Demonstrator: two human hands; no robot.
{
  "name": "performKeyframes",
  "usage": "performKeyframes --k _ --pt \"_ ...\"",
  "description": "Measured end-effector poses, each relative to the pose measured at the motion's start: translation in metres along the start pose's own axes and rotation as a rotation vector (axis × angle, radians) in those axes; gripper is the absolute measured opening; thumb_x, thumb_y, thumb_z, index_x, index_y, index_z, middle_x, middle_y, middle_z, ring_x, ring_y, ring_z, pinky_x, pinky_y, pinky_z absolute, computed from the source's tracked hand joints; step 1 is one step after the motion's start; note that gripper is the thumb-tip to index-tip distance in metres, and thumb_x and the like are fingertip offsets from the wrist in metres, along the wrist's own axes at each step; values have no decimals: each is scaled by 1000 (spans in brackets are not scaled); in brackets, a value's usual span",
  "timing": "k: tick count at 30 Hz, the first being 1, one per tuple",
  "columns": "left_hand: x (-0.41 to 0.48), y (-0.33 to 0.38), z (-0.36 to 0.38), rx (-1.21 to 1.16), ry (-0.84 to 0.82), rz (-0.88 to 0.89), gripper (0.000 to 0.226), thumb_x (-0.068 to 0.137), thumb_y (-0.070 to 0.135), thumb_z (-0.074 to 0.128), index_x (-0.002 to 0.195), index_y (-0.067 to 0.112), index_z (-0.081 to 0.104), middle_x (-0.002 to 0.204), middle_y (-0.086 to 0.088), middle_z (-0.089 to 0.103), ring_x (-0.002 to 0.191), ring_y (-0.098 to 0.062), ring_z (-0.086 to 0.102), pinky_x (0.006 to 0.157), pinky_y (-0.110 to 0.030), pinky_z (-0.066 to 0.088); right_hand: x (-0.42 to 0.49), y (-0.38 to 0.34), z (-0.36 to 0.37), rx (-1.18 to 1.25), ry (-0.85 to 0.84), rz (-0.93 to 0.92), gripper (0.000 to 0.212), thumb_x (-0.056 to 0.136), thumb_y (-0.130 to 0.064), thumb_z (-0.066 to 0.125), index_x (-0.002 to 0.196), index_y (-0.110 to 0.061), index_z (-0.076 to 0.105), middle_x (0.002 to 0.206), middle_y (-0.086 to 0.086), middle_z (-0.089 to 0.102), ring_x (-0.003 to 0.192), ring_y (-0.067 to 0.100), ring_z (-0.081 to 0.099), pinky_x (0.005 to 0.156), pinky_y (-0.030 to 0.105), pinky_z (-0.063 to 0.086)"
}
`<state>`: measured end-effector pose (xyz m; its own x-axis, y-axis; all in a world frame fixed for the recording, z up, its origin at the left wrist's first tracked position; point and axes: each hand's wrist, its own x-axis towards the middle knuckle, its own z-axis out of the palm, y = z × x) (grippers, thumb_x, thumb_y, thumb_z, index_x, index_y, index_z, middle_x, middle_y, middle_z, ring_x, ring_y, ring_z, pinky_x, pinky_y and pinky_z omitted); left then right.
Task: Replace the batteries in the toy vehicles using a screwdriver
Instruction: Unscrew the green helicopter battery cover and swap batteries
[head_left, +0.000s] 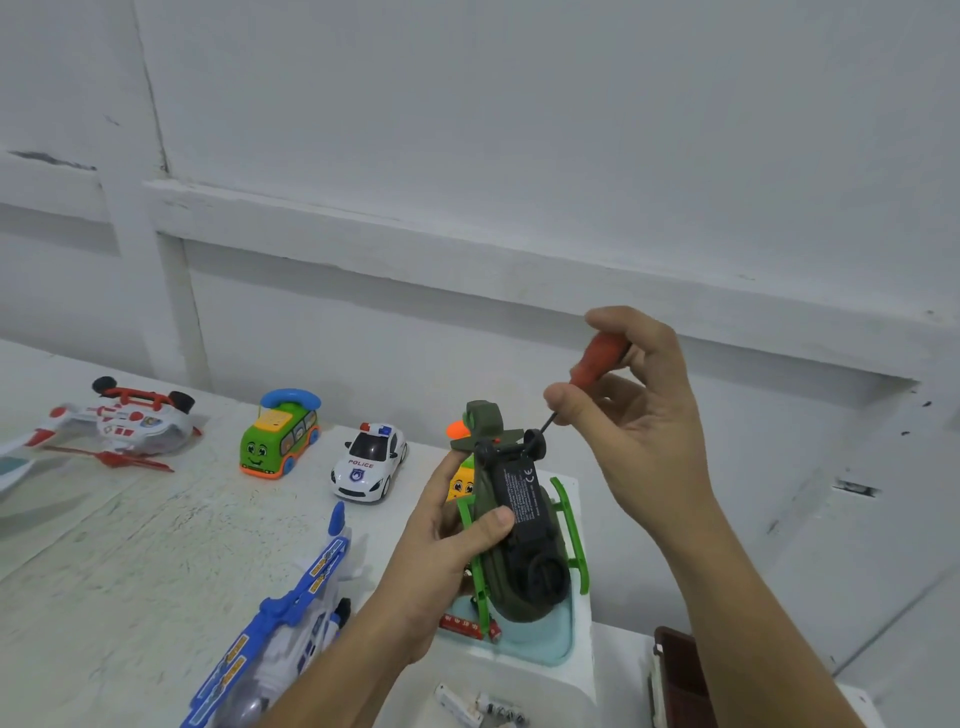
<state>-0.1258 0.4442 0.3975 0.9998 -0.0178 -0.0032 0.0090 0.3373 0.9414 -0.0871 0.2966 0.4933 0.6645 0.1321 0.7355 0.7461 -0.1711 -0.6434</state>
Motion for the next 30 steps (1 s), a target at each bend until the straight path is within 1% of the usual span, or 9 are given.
performKeyframes --k 4,9,12,15,18,20,23,26,30 --pt "-1 -1 1 1 5 36 61 87 9 64 126 48 37 98 0 76 86 -12 73 59 -20 56 0 2 -1 13 19 -3 71 84 8 68 123 -49 51 91 -13 60 82 16 68 74 43 60" --pt "0 -1 0 58 -7 89 64 83 19 66 127 55 36 102 -4 75 94 -17 72 72 -25 58 -1 1 -2 39 -33 25 73 94 6 55 136 -51 39 110 -3 66 84 24 73 76 35 59" --pt "-1 -1 1 87 -35 100 65 80 28 66 130 60 39 112 3 72 104 -15 69 84 -32 58 -2 -1 -2 51 -83 33 69 96 6 51 134 -50 35 119 0 65 88 23 73 79 36 59" --pt "-1 -2 1 71 -45 100 55 79 28 61 123 56 45 103 25 71 96 3 68 73 -17 55 -3 -1 -4 61 -110 42 63 95 4 53 128 -48 40 121 -2 63 100 24 69 78 41 60" --pt "-2 -2 1 70 -35 92 51 78 30 61 119 58 47 103 22 72 97 1 68 70 -16 55 -4 -3 -4 47 -102 27 63 87 -4 67 118 -54 45 106 -10 56 91 18 65 71 45 61" --pt "-3 -1 1 62 -17 96 50 79 30 61 117 59 47 105 18 73 97 -1 69 70 -16 55 -4 -3 -4 42 -82 10 73 82 2 74 112 -58 46 93 -16 53 79 16 64 68 41 61" --pt "-6 0 2 65 -22 106 50 85 25 58 122 55 45 103 20 73 96 0 69 70 -15 54 -5 -2 -4 29 -75 -2 79 82 9 70 112 -61 48 89 -13 57 78 18 67 71 40 61" --pt "-8 0 3 72 -30 105 48 93 15 54 123 51 44 95 34 69 92 7 67 70 -12 53 -7 -1 -5 28 -102 18 79 88 9 61 123 -60 46 99 -6 68 87 23 70 80 41 59" --pt "-11 -1 4 76 -27 79 46 92 18 56 120 53 46 97 27 71 90 7 68 66 -10 52 -12 -6 -3 22 -115 21 76 90 7 55 126 -57 38 103 0 71 89 26 70 79 47 58"
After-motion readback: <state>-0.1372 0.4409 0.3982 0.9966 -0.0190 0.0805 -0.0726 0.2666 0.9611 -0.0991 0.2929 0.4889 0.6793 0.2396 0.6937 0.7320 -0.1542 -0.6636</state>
